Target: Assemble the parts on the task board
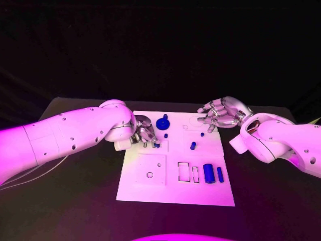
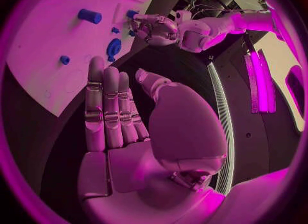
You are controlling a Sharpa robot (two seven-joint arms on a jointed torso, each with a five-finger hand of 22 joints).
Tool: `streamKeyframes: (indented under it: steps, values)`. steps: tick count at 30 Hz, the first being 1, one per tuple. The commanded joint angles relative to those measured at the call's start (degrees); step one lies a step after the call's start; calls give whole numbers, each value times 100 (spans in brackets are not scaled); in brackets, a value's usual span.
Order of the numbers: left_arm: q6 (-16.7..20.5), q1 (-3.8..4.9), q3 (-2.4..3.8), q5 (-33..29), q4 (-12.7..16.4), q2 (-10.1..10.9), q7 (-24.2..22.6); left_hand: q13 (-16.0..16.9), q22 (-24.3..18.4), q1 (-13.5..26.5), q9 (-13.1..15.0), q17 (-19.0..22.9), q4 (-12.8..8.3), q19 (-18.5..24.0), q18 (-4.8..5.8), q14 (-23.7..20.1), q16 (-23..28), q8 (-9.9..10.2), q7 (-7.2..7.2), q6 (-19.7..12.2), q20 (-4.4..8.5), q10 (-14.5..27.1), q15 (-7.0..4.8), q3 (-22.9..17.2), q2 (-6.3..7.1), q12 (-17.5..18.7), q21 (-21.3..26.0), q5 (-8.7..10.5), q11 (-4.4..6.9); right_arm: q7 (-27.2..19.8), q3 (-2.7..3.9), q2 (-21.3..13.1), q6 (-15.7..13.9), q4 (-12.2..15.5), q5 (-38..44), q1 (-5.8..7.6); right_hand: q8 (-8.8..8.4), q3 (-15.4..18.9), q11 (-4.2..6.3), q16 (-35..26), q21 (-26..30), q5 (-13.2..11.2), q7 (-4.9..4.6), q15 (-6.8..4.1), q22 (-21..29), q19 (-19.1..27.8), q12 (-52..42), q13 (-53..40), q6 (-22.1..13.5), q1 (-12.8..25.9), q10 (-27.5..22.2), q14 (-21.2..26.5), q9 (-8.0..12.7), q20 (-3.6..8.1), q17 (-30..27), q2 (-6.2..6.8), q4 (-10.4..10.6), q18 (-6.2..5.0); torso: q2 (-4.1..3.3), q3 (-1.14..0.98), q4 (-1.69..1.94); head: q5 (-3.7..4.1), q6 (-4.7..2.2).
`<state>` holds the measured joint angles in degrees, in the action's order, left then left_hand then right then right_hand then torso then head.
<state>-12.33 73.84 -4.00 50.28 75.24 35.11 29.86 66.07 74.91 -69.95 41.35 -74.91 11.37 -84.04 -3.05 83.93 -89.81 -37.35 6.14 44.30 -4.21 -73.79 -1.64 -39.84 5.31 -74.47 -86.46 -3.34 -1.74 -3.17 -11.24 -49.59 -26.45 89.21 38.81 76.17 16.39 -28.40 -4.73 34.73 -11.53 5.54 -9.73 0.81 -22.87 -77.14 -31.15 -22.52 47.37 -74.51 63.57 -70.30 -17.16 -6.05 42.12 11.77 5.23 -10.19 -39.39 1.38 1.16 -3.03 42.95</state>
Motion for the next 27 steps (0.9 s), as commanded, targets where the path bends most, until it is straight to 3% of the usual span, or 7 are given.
streamKeyframes:
  steps: [1,9,11,16,24,25,27]
  values:
    - [-138,-10,-9,-123,1,-1,-29,-27,454,75,81,-1509,-179,-46,88,607,-19,-44,-16,-26,28,51,-18,-288,61,43,29,-26,7,-58,0,1,56,0,5,-4,21,-13,-15,-26,26,5,-21,-6,5,22,35,10,-33,38,-23,34,7,-2,-8,-38,28,16,1,0,4,-1,1]
    - [-154,-9,-15,-165,0,13,-23,-35,461,323,260,-1509,-580,-47,88,607,-19,-73,10,-57,23,45,-8,-971,101,81,31,-89,-1,-56,0,1,67,-3,5,-4,24,-12,-17,-27,24,10,-22,-5,5,21,37,13,-31,42,-18,31,6,-4,-11,-39,31,14,0,-2,0,-9,-3]
    - [-126,-9,-17,-229,-2,19,-29,-10,471,418,355,-1509,-819,-52,89,607,-19,-111,21,-43,18,20,-6,-1309,106,75,28,-248,-9,-56,0,3,71,-5,4,-4,24,-12,-17,-27,24,10,-22,-5,5,21,37,13,-31,42,-18,31,6,-4,-11,-39,31,14,-2,-3,2,-7,-6]
    - [5,-9,-18,-419,10,50,-58,29,499,569,457,-1509,-969,-67,94,607,-19,-161,13,-6,16,-28,-11,-1487,125,52,17,-507,-3,-55,-1,5,75,-9,3,-5,24,-10,-18,-28,23,12,-23,-5,4,22,38,16,-33,47,-16,29,6,-5,-12,-39,34,14,0,-5,0,-21,-12]
    - [232,-9,4,-789,117,156,-136,178,581,899,699,-1509,-1200,-112,109,607,-19,-293,-67,159,57,-203,-81,-1604,243,-39,-15,-1484,73,-53,-2,4,77,-17,2,-7,24,-7,-20,-29,22,14,-25,-3,4,22,40,19,-36,55,-14,27,7,-7,-14,-38,40,13,-3,-4,-1,-29,-18]
    - [251,-9,8,-809,133,168,-145,206,584,959,742,-1509,-1228,-114,109,607,-19,-318,-86,196,69,-234,-97,-1599,269,-55,-16,-1710,93,-53,-2,3,77,-18,2,-7,24,-7,-20,-29,22,14,-25,-3,4,22,40,19,-36,55,-14,27,7,-7,-14,-38,40,13,-2,-5,1,-29,-19]
    - [293,-9,16,-843,169,196,-167,249,582,1024,792,-1509,-1254,-113,109,607,-19,-343,-111,238,84,-280,-117,-1591,292,-79,-15,-1896,115,-53,-2,3,77,-19,2,-8,24,-7,-20,-29,22,14,-25,-3,4,22,40,19,-36,55,-14,27,7,-7,-14,-38,40,13,-2,-5,1,-29,-21]
